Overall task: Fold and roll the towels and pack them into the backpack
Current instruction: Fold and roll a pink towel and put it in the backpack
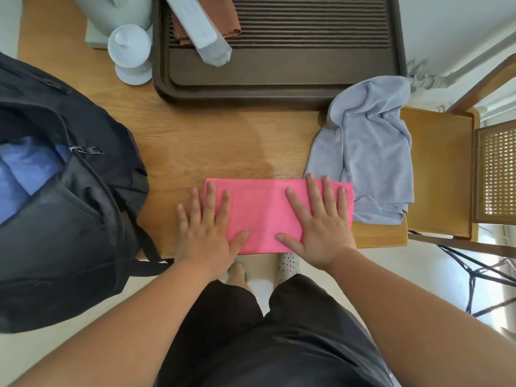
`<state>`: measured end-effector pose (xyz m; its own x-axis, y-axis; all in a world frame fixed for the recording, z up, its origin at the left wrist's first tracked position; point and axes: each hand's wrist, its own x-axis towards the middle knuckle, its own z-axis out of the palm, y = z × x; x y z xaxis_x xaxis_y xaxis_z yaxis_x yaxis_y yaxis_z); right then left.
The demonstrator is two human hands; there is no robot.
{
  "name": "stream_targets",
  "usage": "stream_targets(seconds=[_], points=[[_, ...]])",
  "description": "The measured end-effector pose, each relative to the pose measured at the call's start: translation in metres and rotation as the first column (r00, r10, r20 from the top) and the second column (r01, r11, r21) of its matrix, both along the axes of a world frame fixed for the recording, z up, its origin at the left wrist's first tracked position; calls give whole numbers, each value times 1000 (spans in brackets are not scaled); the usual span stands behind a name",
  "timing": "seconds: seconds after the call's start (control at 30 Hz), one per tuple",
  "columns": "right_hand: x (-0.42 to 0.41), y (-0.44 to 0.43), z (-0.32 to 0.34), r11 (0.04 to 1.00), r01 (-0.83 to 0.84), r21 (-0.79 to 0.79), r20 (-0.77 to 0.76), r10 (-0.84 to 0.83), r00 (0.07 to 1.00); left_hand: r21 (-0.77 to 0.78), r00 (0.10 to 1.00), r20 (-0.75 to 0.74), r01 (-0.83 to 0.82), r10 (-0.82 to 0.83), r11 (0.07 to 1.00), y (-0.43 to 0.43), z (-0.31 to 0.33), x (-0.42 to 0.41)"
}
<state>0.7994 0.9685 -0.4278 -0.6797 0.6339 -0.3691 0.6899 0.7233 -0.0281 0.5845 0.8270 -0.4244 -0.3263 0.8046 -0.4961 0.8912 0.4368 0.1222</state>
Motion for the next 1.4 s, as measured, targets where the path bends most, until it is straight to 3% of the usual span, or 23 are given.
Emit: stream_targets(seconds=[0.27, 0.33, 0.4, 0.47, 0.57, 0.7, 0.83, 1.0, 1.07, 1.2, 1.27, 1.33, 1.4], points=[[3, 2, 1, 1000, -23, -11, -41, 22, 999, -28, 999, 42, -3, 5, 1000, 4, 12, -4], [3, 4, 7, 995, 98, 13, -72, -96, 993, 87, 992, 94, -98, 90, 991, 6, 23, -6], [0, 7, 12, 932, 362, -5, -90, -361, 928, 200, 950, 179, -290, 256, 936, 9, 32, -7], [-6, 9, 13, 864, 500, -52, -34, -502, 864, 192, 842, 274, -522, 466, 831, 16, 35, -8], [-13, 11, 12, 892, 446, -73, 50, -444, 895, 100, 655, 359, -735, 664, 671, 32, 29, -15], [-19, 18, 15, 905, 409, -118, 75, -403, 912, -34, 512, 415, -817, 752, 576, 44, 27, -23], [-26, 22, 17, 917, 368, -157, 81, -359, 930, -49, 423, 466, -865, 777, 500, 44, 36, -27], [-33, 17, 21, 950, 244, -193, 72, -234, 970, -151, 147, 540, -952, 829, 267, 39, 52, -28], [-33, 17, 24, 967, 169, -190, 78, -156, 985, -185, 101, 545, -954, 832, 237, 40, 57, -29], [-27, 19, 37, 994, 47, -101, 86, -39, 996, -126, 165, 609, -945, 776, 300, 39, 72, -26], [-25, 18, 43, 996, -82, -35, 33, 83, 996, -13, 318, 582, -916, 748, 400, 36, 81, -26], [-24, 14, 45, 948, -306, -84, 22, 309, 951, 115, 485, 479, -861, 732, 495, 32, 87, -26], [-23, 11, 39, 860, -477, -182, 43, 491, 870, 163, 555, 395, -827, 732, 539, 30, 91, -20]])
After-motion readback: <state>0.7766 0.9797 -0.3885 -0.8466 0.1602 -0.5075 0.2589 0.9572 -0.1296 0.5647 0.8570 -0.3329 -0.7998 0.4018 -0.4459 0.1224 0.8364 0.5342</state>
